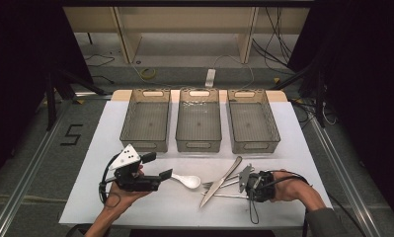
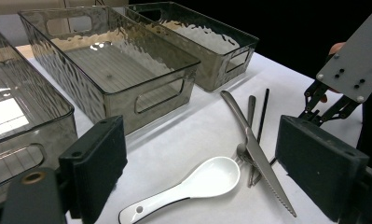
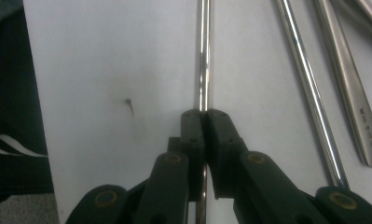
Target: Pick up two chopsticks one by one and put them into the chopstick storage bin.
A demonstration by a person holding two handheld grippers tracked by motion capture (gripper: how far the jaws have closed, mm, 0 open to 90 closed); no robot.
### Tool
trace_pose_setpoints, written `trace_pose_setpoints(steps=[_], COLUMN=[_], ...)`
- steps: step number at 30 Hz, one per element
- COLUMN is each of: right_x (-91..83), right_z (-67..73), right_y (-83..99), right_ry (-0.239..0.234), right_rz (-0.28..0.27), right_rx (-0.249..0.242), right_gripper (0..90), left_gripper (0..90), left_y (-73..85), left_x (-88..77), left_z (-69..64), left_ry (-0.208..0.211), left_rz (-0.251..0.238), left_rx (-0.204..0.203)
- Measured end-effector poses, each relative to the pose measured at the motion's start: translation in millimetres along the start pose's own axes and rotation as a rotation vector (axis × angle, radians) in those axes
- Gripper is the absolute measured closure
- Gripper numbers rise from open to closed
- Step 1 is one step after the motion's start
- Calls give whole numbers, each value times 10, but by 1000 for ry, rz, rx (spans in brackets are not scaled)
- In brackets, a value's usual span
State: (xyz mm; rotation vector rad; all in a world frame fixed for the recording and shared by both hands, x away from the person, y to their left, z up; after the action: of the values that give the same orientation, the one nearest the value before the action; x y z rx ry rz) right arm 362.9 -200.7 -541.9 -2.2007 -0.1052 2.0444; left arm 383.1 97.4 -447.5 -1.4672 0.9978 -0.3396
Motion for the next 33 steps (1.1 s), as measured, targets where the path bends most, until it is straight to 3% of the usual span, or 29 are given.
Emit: trace_pose_setpoints(steps=[8, 21, 25, 31, 33], right_x=[-129, -403, -480, -504, -503], right_z=[32, -10, -45, -82, -85], right_y=[244, 414, 301, -117, -171], right_ry=[12, 81, 104, 118, 115], right_rz=[36, -3, -41, -91, -94], right_rx=[25, 63, 53, -7, -14], right_gripper=[863, 864, 863, 863, 863], left_gripper=[158, 158, 158, 160, 159], left_y=[-1, -10, -16, 14, 39], left_x=[7, 35, 89, 184, 231], left_z=[6, -10, -45, -144, -183], left_ry=[-2, 8, 26, 66, 80], left_rz=[-1, 2, 13, 57, 84], left_rx=[-3, 5, 6, 43, 60])
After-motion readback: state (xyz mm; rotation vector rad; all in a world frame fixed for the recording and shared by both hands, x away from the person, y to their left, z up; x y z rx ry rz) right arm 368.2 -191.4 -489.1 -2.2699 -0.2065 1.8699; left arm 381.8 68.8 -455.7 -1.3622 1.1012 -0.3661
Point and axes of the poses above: each handheld gripper's, and its own axes: x roughly forward along the jaws, y roughly out of its underside, z roughly to its left, the point moved 9 cm from there along x, roughly forward along the jaws, and after that the axes turned 1 degree about -z, right-handed, at the moved point
